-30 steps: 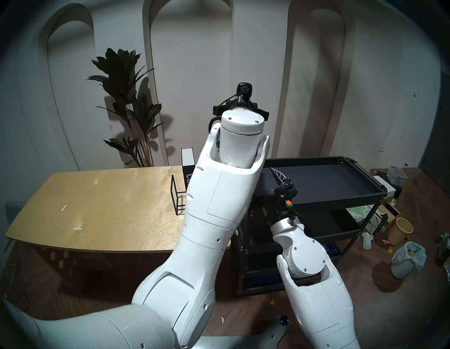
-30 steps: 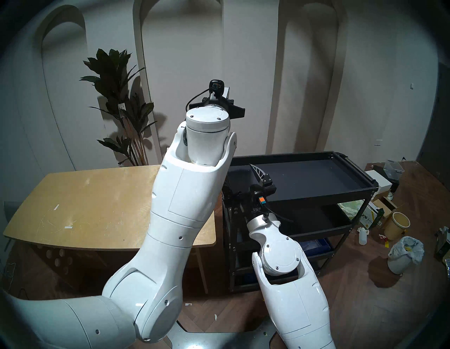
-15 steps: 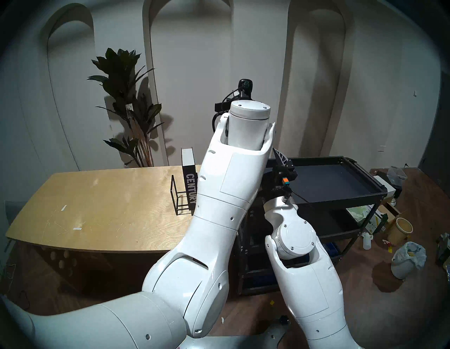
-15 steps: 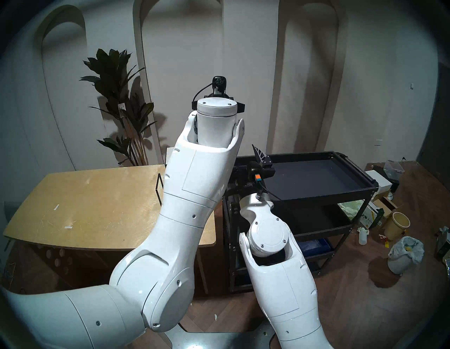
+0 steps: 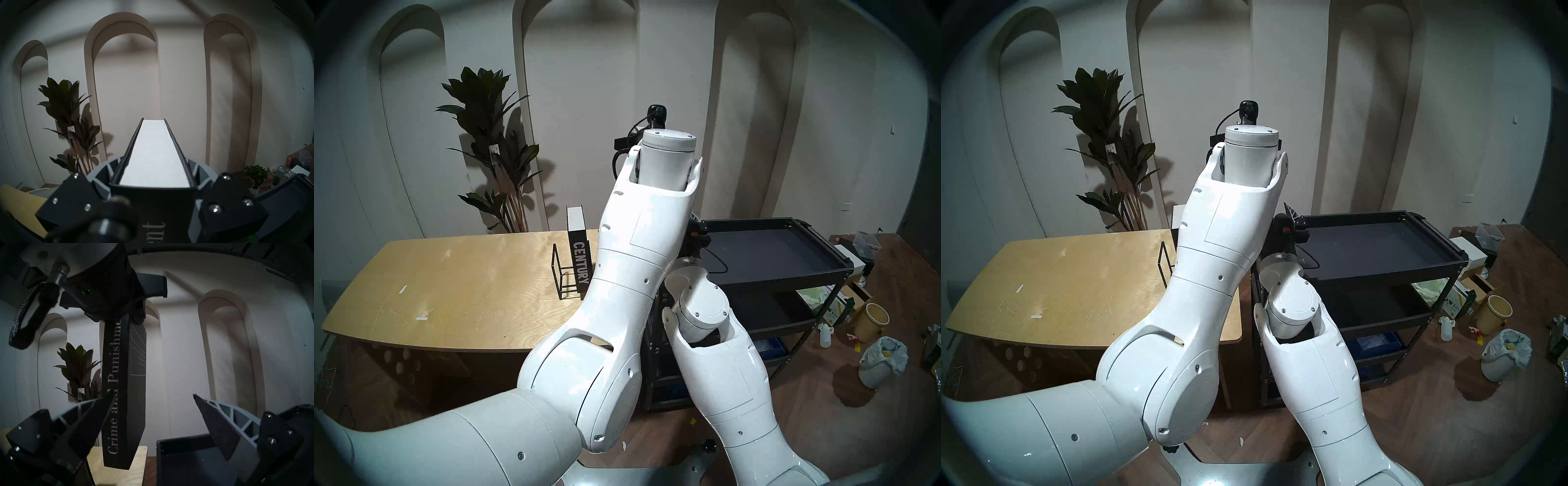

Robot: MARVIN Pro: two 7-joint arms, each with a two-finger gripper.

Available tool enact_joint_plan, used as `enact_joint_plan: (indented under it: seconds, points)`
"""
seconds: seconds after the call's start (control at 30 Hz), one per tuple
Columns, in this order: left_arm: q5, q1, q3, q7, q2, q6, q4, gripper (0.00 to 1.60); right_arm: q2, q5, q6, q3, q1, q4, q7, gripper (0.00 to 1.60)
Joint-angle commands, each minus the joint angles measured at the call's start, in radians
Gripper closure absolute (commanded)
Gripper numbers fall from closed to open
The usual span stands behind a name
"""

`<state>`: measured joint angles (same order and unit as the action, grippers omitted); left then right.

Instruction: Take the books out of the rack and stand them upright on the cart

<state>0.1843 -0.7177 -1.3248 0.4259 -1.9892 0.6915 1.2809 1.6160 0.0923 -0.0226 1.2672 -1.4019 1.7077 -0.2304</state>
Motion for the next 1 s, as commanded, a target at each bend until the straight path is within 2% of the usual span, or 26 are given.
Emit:
enact_joint_plan:
  seconds: [0.0,0.2,0.3,0.5,0.77,0.97]
  points:
    - [-0.014,0.063,0.007,0.009,-0.007,0.005,0.014,1.6,0.049,0.087,-0.004,0.017,0.11,-0.039,0.021,0.0]
    - [-0.041,0.063,0.005,0.012,0.005,0.023,0.02,1.6,0.072,0.166,-0.017,0.031,0.166,-0.103,0.067,0.0]
    - [-0.06,0.063,0.009,0.002,0.01,0.043,0.03,1.6,0.084,0.214,-0.019,0.035,0.172,-0.116,0.099,0.0]
    - [-0.089,0.072,0.028,-0.006,0.023,0.09,0.027,1.6,0.084,0.26,-0.038,0.043,0.181,-0.118,0.13,0.0]
    - [-0.112,0.071,0.053,0.021,0.023,0.093,0.037,1.6,0.101,0.279,-0.048,0.052,0.208,-0.151,0.115,0.0]
    - [-0.116,0.069,0.079,0.062,0.021,0.096,0.036,1.6,0.109,0.272,-0.016,0.052,0.228,-0.192,0.109,0.0]
